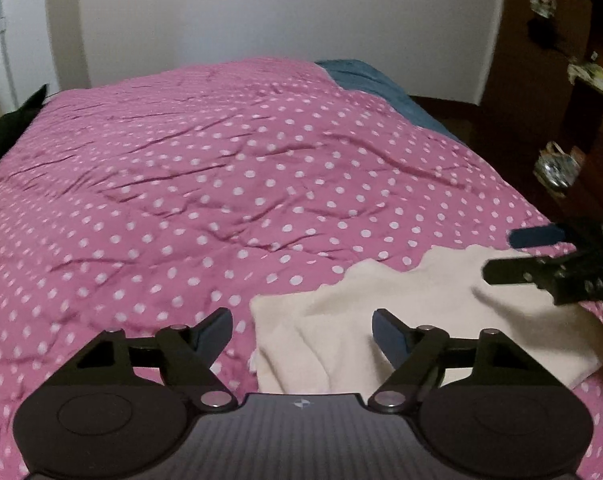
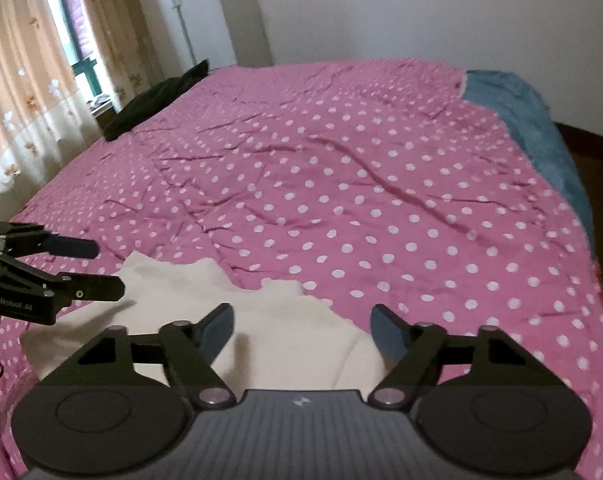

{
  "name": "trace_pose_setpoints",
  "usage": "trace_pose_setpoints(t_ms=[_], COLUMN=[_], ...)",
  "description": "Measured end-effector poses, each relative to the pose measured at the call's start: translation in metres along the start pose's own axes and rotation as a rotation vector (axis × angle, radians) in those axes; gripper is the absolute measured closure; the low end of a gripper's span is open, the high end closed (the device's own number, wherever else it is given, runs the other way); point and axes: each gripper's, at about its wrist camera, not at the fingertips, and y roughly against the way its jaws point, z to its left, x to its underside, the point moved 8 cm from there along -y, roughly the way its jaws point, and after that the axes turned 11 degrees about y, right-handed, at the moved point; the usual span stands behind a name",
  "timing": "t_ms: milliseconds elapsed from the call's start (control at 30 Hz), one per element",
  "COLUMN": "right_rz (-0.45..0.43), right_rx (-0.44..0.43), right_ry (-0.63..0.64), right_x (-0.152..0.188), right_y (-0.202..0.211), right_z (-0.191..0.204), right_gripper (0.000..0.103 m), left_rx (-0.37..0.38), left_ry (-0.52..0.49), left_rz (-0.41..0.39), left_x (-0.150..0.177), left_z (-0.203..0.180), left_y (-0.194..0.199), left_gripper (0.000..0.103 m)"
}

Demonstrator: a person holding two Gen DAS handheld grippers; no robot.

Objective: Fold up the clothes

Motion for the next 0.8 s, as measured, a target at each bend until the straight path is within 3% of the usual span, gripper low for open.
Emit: trace_pose_setpoints(t_ms=[67,100,233,300,367,567,700,800], right_rz=[0.019,0.028,0.045,0.043,0.035,-0.026,-0.116,-0.246], right_rx=[-0.023,-0.031,-0.047,-0.03,-0.024,0.012,0.068,0.123], right_ry=[0.012,0.014,0.033,0.044,0.045,0.1,0.114,0.128], right_x=[0.0,0.001,0.003,0.002,-0.001,-0.016,-0.053,-0.097], right_y=[-0.01,-0.013,-0.019,-0.016,-0.011,0.013,0.039,0.076], right_z=[0.0,0.001,0.002,0.003,0.003,0.011,0.007,0.004], right_gripper=[0.035,0.044,0.066,0.085,0.094,0.098,0.098,0.098], left_rx=[0.016,0.024,0.05,0.058,0.057,0.052,0.049,0.057], left_ry=[-0.03,-0.047,-0.088,-0.102,-0.112,-0.141,-0.114,-0.092], left_rz=[0.013,0.017,0.034,0.034,0.012,-0.062,-0.154,-0.238], left_x=[0.0,0.0,0.001,0.001,-0.002,-0.012,-0.055,-0.094], left_z=[-0.004,-0.006,-0.013,-0.015,-0.016,-0.021,-0.023,-0.026], left_y=[-0.005,-0.007,-0.015,-0.018,-0.013,0.005,0.032,0.058], left_gripper=[0.029,0.033,0.062,0.079,0.094,0.101,0.101,0.102])
